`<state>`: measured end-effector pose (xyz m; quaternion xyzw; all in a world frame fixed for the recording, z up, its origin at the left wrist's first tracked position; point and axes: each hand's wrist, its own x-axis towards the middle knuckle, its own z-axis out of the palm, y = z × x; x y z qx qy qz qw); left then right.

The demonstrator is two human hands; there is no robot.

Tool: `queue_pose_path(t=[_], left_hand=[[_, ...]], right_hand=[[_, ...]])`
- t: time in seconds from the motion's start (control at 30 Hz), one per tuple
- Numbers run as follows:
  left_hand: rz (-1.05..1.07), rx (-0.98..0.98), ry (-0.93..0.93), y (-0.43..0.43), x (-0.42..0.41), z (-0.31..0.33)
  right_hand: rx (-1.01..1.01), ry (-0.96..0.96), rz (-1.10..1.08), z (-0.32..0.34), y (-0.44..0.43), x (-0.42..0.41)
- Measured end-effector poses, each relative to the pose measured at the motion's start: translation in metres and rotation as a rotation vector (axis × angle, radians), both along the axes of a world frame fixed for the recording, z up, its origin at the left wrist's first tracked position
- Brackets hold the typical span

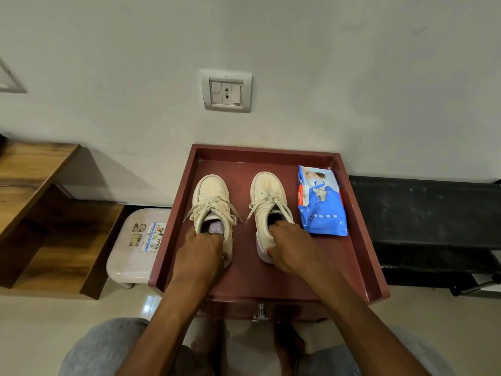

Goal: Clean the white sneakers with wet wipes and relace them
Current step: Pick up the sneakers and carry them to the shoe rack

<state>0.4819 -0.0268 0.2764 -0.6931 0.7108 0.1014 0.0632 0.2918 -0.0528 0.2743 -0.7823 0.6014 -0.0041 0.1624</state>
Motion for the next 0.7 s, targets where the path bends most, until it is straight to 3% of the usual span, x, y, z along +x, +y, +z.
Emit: queue_pose_path(t=[0.33, 0.7], left_hand=[[0.013, -0.114, 0.185, 0.023, -0.017, 0.021], [0.028, -0.211, 0.289, 0.107, -0.021, 0.055]], right_hand=[[-0.088, 0.007, 0.005, 0.002, 0.015, 0.008], [-0.288, -0.142, -0.021, 0.040, 0.119, 0.025]])
